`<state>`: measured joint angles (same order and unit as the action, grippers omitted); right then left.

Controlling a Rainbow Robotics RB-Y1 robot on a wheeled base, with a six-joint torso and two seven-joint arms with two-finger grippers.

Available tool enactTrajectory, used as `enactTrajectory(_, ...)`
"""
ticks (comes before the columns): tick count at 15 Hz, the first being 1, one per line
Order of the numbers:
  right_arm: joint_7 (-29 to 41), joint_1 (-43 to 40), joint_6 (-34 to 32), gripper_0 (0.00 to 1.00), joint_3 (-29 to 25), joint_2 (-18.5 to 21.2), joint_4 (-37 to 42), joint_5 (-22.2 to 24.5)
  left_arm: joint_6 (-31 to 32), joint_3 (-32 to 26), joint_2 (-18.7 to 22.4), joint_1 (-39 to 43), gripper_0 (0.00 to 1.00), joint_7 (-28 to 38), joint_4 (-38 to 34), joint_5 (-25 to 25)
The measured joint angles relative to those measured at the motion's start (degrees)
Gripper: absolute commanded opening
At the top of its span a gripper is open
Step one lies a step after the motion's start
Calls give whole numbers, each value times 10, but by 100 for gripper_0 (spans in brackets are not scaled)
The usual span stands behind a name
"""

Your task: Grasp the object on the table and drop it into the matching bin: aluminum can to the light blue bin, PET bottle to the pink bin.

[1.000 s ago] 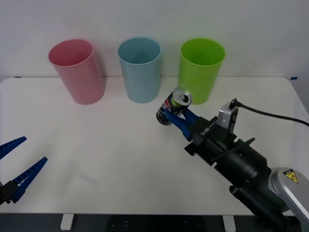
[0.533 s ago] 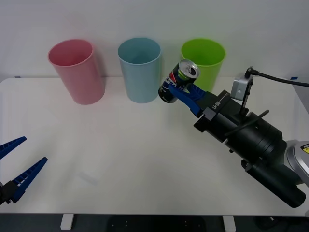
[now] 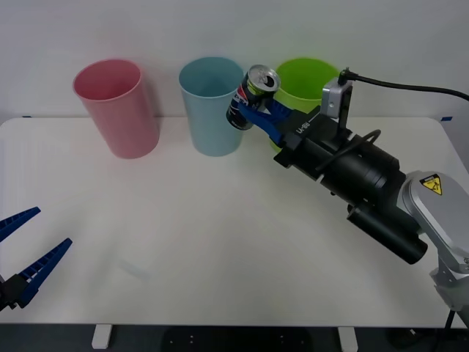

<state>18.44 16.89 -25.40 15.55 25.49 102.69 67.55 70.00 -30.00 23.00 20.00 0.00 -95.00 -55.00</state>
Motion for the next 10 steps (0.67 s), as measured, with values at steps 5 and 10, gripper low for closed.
enactTrajectory(5, 7, 110, -2, 0, 0, -65, -140, 63, 0, 0, 0, 0, 100, 0, 0, 0)
enactTrajectory(10, 4, 214, -2, 0, -19, -116, -276, 104, 0, 0, 0, 0, 100, 0, 0, 0)
